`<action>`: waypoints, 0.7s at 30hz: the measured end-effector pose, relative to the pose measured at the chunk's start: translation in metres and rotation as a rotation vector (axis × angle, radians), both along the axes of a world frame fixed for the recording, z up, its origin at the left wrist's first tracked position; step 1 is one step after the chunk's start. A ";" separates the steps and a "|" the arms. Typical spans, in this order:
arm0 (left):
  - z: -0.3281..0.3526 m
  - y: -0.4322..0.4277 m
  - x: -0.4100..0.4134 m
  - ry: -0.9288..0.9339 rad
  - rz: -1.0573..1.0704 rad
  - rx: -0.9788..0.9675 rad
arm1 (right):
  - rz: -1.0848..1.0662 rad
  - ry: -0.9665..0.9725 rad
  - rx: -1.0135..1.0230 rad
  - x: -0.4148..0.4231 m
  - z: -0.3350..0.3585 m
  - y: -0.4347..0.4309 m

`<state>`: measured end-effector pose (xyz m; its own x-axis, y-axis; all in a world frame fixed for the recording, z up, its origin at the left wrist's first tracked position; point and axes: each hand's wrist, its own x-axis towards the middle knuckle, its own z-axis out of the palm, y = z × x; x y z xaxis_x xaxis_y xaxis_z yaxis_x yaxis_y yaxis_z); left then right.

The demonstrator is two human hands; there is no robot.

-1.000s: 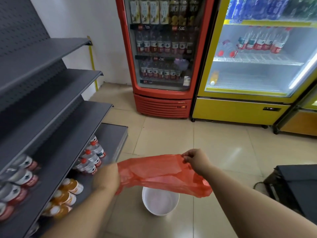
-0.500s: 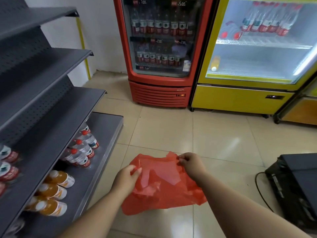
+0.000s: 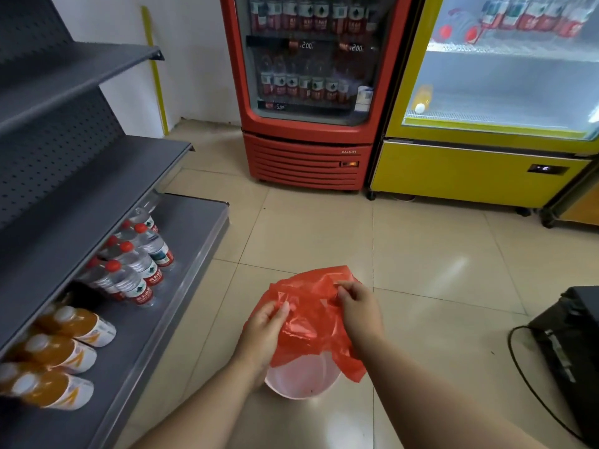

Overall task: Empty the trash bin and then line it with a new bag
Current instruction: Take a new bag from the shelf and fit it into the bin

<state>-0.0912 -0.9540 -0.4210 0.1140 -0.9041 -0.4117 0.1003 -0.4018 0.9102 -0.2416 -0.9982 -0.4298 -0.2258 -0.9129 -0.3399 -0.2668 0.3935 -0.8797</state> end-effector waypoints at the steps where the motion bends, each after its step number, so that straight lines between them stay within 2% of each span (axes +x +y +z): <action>1: -0.012 0.000 0.001 -0.003 -0.008 0.013 | 0.006 -0.002 0.023 0.000 -0.014 -0.001; 5: -0.061 -0.001 0.007 -0.131 -0.113 0.066 | 0.122 -0.010 0.204 0.002 -0.061 -0.006; 10: -0.109 -0.009 0.018 -0.402 -0.359 -0.022 | 0.367 0.144 0.316 0.017 -0.120 -0.015; 16: -0.178 -0.015 0.044 -0.841 -0.290 -0.283 | 0.547 0.205 0.326 0.032 -0.178 -0.017; 18: -0.188 -0.016 0.048 -0.909 -0.277 -0.257 | 0.589 0.196 0.326 0.039 -0.186 -0.019; 19: -0.194 -0.019 0.049 -0.924 -0.297 -0.220 | 0.547 0.102 0.373 0.043 -0.190 -0.021; 20: -0.199 -0.022 0.050 -0.951 -0.345 -0.178 | 0.538 0.101 0.414 0.044 -0.195 -0.022; 21: -0.203 -0.025 0.051 -0.980 -0.414 -0.136 | 0.613 0.187 0.427 0.044 -0.196 -0.025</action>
<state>-0.0404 -0.9787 -0.6237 0.0147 -0.9796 -0.2004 -0.8191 -0.1267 0.5595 -0.1972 -1.0228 -0.6257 0.1898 -0.6919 -0.6966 -0.6762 0.4223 -0.6037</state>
